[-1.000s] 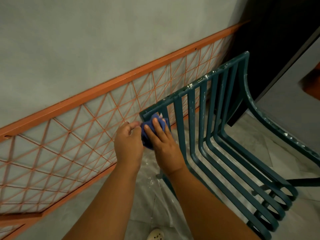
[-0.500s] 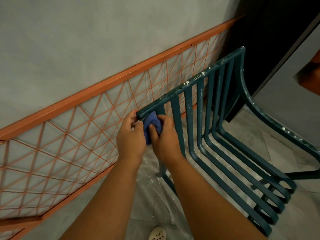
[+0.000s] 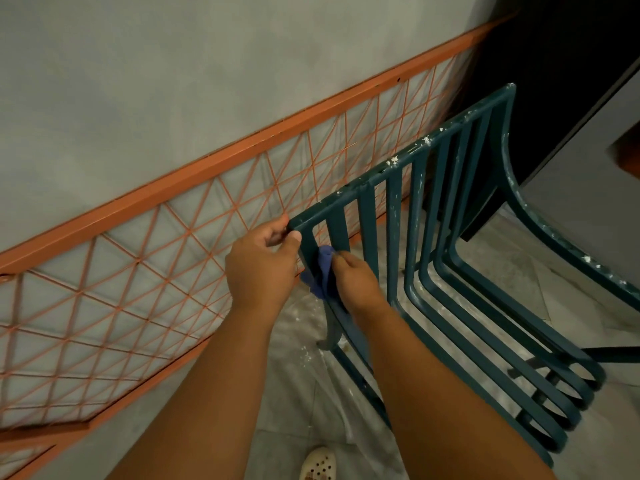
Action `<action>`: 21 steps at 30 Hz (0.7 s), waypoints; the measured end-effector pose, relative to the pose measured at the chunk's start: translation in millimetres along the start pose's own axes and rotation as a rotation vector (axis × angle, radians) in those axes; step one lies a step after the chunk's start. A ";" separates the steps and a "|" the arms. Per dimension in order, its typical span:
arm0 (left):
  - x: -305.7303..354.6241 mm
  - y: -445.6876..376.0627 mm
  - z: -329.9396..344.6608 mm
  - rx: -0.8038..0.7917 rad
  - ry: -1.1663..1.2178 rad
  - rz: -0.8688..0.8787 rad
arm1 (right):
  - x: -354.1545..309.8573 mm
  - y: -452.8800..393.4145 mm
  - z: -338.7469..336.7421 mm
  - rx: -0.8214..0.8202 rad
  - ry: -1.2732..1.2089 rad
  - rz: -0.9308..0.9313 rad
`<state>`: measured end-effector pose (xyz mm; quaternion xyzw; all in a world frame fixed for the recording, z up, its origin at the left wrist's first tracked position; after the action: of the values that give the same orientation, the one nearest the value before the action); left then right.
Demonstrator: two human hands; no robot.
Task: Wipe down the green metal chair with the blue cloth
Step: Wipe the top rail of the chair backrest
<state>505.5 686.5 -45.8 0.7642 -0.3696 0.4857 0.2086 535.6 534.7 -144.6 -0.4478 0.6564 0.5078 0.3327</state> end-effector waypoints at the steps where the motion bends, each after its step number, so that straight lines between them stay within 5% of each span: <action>1: 0.2 -0.6 0.1 0.005 -0.017 0.012 | -7.2 5.0 2.3 0.019 -0.053 -0.030; 9: -1.4 -4.9 -1.1 -0.012 -0.066 0.033 | -34.0 53.4 -22.9 0.300 -0.191 -0.365; 13: -1.7 -5.2 -1.2 -0.045 -0.064 0.036 | -97.9 69.6 -22.6 0.490 0.061 -0.850; 17: -9.6 -4.9 0.6 -0.063 -0.045 -0.001 | -106.0 52.8 10.6 0.408 0.519 -0.965; 21: -18.9 -6.2 -2.8 -0.068 0.032 -0.076 | -88.7 48.8 12.7 0.325 0.576 -1.032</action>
<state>503.7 699.3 -61.3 0.7624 -0.3531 0.4767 0.2585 523.7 573.2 -50.8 -0.7708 0.4876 0.0332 0.4087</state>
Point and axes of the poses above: each hand's wrist, its own y-axis away from the middle knuckle, its own z-axis out of the palm, x = y × z, the point moved 7 cm from there along -y, towards the middle knuckle, and after that the axes turned 9 degrees about x, right-handed, at the moved point
